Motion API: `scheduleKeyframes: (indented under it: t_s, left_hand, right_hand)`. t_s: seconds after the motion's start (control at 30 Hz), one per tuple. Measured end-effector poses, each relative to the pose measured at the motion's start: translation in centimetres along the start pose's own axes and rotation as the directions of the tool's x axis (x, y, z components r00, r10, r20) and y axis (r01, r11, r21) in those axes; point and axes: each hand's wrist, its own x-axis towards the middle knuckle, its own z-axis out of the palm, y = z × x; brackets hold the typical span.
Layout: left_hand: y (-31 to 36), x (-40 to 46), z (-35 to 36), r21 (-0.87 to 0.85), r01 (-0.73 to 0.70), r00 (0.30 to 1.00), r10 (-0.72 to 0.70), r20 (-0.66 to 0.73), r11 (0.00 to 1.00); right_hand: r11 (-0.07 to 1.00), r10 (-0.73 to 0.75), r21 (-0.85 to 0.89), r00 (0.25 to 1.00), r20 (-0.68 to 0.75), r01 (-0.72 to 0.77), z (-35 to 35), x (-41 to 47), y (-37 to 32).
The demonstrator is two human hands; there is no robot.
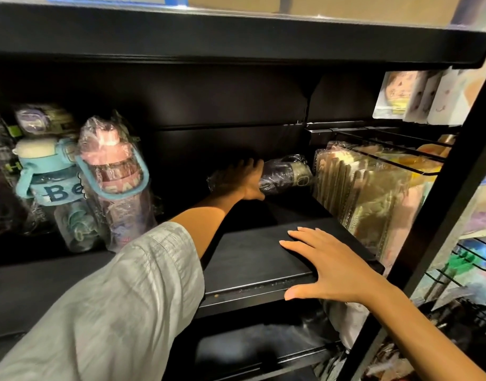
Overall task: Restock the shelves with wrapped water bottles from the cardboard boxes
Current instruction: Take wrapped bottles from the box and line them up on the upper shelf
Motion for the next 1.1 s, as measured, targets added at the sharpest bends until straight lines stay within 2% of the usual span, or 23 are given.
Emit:
scheduleKeyframes:
  t_s: [0.1,0.17,0.27,0.4,0.53,0.63,0.83,0.97,1.1]
  left_hand:
    - [-0.9,-0.5,-0.5,-0.201,0.047,0.996,-0.061,-0.063,0.978]
    - [-1.6,-0.9,-1.2,-0.380,0.062,0.976,-0.135,-0.169,0.923]
    - [-2.3,-1.7,-2.8,-0.634,-0.002,0.918,-0.250,-0.308,0.773]
    - [-4.1,-2.7,-4.1,-0.854,-0.054,0.864,-0.405,-0.300,0.518]
    - [-7.1,-2.5,-2.6,-0.923,-0.094,0.814,-0.506,-0.287,0.373]
    - [-7.8,-4.4,-2.8,-0.925,-0.072,0.783,-0.553,-0.284,0.373]
    - [-8.6,-5.9,-2.0,-0.929,-0.122,0.741,-0.591,-0.320,0.349]
    - [-8.7,-6.0,-1.6,-0.959,-0.190,0.687,-0.670,-0.282,0.209]
    - [-9.8,-5.3,-0.3,-0.973,-0.203,0.644,-0.733,-0.220,0.113]
  right_hand:
    - [1.000,0.005,0.000,1.000,0.004,-0.005,-0.1,0.0,0.0]
    - [1.000,0.008,0.001,1.000,0.007,-0.008,-0.1,-0.1,0.0]
    - [1.000,0.012,0.008,1.000,0.006,-0.012,-0.1,-0.1,-0.1]
    - [1.000,0.019,-0.006,1.000,0.015,-0.019,-0.2,-0.3,-0.4]
    - [1.000,0.021,-0.022,1.000,0.021,-0.020,-0.4,-0.4,-0.5]
    - [0.999,0.013,-0.030,1.000,0.012,-0.013,-0.4,-0.4,-0.5]
    - [0.999,0.013,-0.037,1.000,0.006,-0.012,-0.2,-0.2,-0.4]
    - [0.999,0.008,-0.042,1.000,0.005,-0.008,-0.2,-0.1,-0.3]
    - [0.999,0.004,-0.041,1.000,-0.003,-0.005,-0.2,-0.1,-0.2]
